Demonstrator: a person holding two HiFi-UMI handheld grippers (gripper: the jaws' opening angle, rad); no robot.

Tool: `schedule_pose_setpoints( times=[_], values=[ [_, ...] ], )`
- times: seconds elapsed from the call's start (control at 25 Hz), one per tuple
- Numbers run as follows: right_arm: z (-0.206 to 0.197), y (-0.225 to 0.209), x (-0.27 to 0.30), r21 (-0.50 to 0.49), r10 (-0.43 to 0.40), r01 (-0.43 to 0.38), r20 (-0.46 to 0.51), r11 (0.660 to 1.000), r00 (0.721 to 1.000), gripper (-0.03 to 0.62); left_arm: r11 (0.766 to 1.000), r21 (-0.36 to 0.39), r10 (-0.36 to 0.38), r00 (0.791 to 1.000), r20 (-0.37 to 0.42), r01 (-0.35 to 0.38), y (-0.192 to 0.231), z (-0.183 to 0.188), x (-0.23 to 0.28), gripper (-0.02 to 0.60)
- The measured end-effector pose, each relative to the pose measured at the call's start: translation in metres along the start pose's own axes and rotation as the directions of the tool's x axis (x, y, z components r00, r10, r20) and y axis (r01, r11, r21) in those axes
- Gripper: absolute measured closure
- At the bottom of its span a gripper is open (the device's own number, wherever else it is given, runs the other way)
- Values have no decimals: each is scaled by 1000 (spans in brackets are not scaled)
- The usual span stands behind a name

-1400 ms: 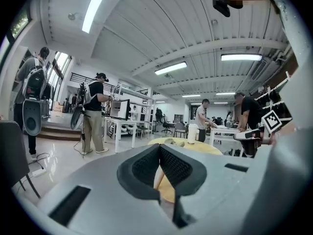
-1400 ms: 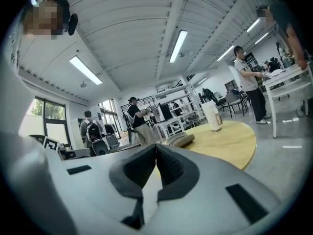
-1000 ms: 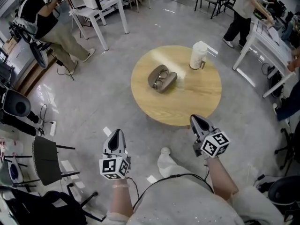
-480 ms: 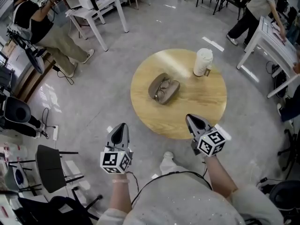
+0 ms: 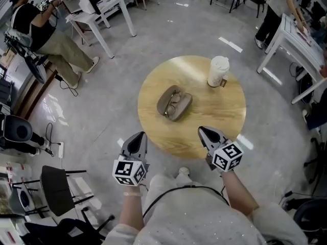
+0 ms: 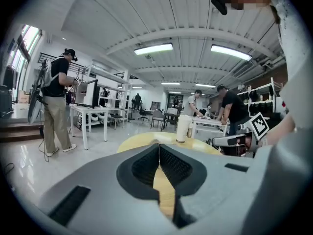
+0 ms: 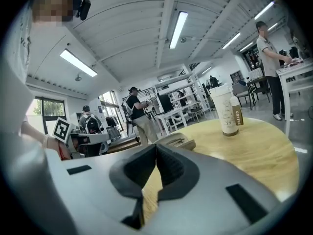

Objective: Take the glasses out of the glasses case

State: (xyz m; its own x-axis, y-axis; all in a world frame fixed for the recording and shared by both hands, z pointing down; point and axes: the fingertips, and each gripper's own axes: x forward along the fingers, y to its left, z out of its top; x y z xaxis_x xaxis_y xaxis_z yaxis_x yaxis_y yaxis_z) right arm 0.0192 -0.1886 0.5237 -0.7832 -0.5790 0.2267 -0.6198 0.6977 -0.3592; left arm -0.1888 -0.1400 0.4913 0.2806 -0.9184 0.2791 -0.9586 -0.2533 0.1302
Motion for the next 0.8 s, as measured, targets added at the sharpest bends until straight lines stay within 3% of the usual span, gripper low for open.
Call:
schedule_pose_setpoints(
  times=[0.44, 0.68, 0.8],
  values=[
    [-7, -7, 9, 3, -16, 16, -28, 1000, 999, 588, 990, 14, -141, 986, -87, 143, -18, -4, 65, 577],
    [-3, -13, 19, 0, -39, 39, -51, 999, 998, 588, 972, -8, -232, 960, -159, 234, -23, -9, 106, 575],
    [-3, -17, 23, 6, -53, 54, -58, 999, 997, 588, 962, -6, -267, 941, -209, 272, -26, -14, 126, 525]
  ],
)
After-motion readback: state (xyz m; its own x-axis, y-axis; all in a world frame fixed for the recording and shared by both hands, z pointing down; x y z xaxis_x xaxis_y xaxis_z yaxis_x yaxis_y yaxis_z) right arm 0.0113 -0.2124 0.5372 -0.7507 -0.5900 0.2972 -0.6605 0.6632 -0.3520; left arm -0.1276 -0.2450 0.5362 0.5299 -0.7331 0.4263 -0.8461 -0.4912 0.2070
